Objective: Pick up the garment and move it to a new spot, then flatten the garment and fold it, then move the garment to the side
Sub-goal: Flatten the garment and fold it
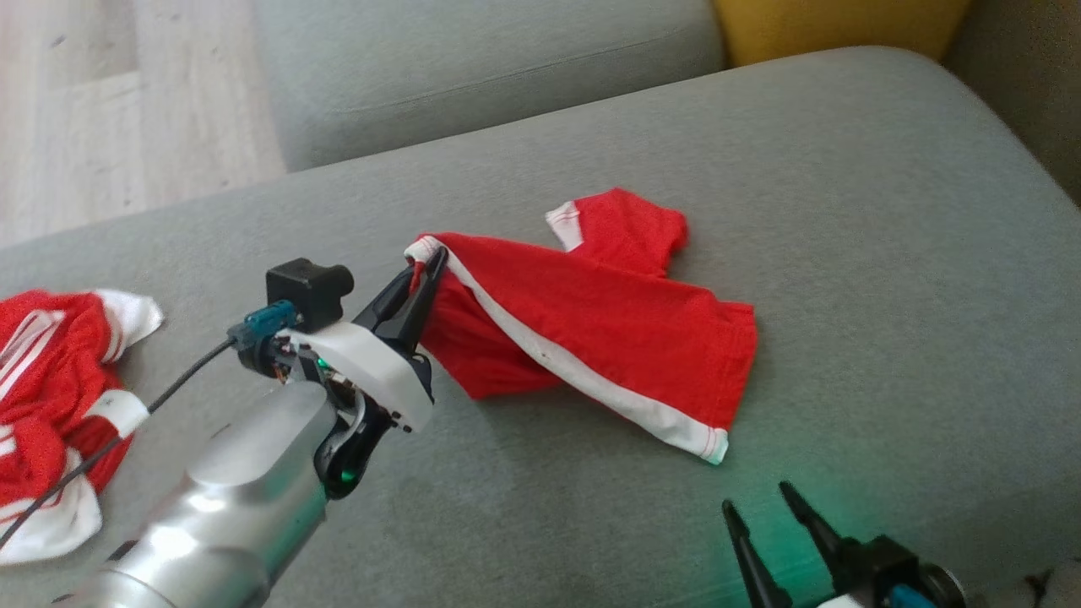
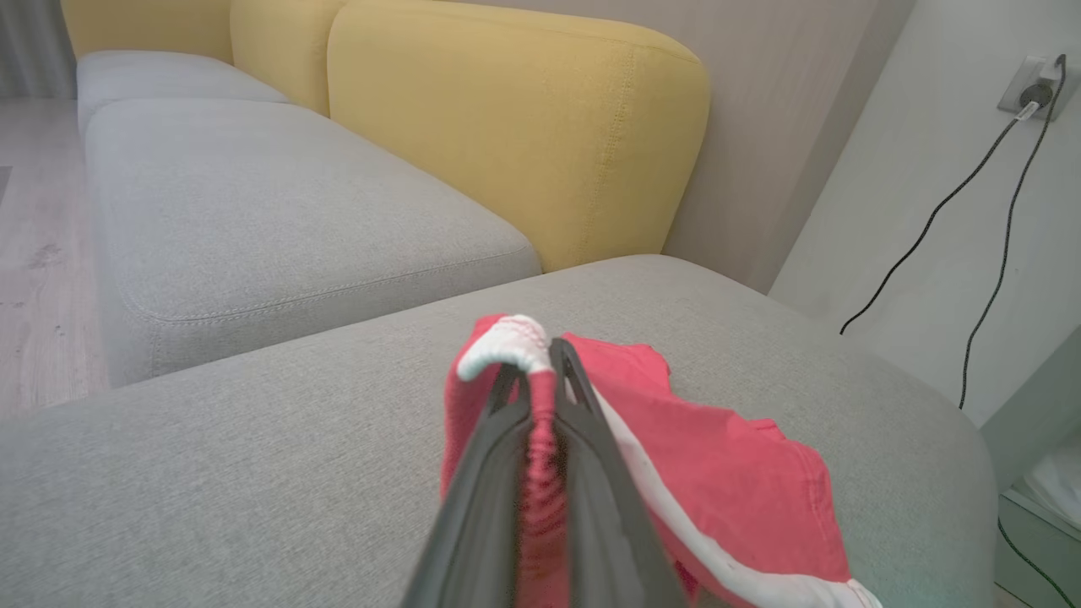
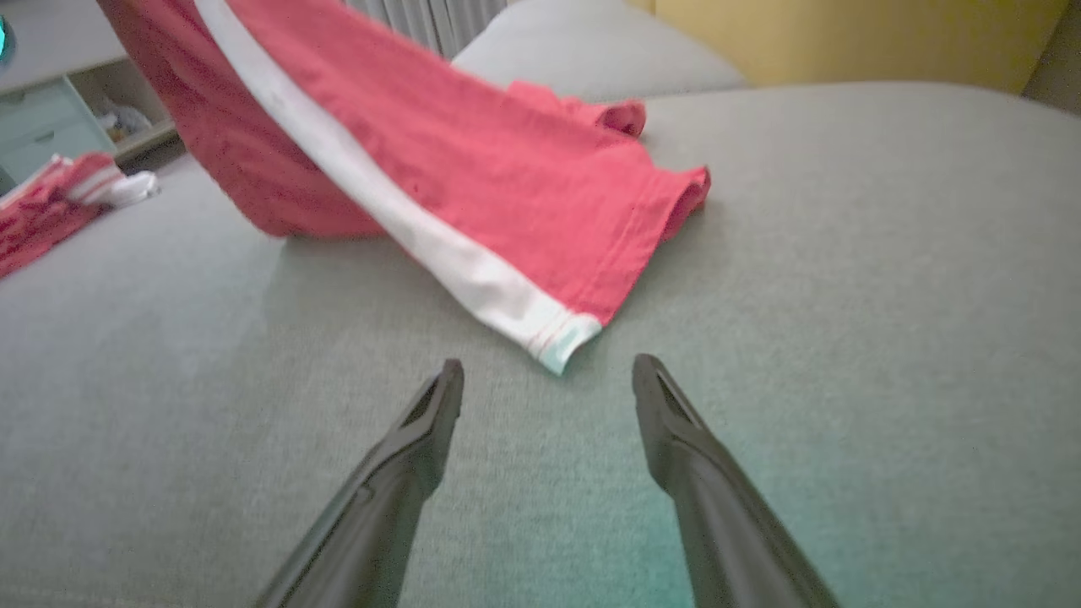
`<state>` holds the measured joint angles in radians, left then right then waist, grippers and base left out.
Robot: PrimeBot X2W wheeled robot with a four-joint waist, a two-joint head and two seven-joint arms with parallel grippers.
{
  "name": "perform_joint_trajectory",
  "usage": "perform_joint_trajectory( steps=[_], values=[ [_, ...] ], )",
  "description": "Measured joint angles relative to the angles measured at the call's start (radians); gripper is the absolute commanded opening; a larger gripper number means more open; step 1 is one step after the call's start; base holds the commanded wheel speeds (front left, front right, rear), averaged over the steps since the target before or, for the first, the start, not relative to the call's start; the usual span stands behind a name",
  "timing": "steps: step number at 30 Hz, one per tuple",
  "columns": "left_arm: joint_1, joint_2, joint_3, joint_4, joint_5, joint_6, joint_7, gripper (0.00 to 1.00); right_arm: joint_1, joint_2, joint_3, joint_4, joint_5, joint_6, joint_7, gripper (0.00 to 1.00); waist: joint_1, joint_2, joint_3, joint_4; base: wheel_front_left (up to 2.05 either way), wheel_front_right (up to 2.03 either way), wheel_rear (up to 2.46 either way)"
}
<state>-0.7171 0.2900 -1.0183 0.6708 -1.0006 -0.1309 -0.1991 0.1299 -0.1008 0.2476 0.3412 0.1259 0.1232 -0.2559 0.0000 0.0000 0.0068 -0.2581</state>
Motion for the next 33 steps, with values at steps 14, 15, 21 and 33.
perform_joint_trajectory(
  steps=[14, 15, 21, 33],
  values=[
    [-0.062, -0.003, -0.018, -0.026, 0.000, 0.000, 0.000, 0.00, -0.206, -0.011, 0.088, 0.257, 0.009, 0.000, 0.000, 1.00, 0.0001, 0.0000, 0.070, 0.108, 0.00, 0.00, 0.00],
    [-0.065, -0.005, -0.020, -0.027, 0.000, -0.001, 0.000, 0.00, -0.210, -0.010, 0.095, 0.262, 0.006, 0.000, 0.000, 1.00, 0.0001, 0.0000, 0.075, 0.112, 0.00, 0.00, 0.00],
    [-0.089, -0.008, -0.034, -0.032, 0.000, -0.001, 0.000, 0.00, -0.267, -0.007, 0.133, 0.290, 0.006, 0.000, 0.000, 0.97, 0.0001, 0.0000, 0.102, 0.128, 0.00, 0.00, 0.00],
    [-0.105, 0.001, -0.050, -0.042, -0.007, -0.001, 0.000, 0.00, -0.311, -0.016, 0.153, 0.362, 0.031, 0.000, -0.001, 0.00, 0.0001, 0.0000, 0.121, 0.142, 0.00, 0.00, 0.00]
  ],
)
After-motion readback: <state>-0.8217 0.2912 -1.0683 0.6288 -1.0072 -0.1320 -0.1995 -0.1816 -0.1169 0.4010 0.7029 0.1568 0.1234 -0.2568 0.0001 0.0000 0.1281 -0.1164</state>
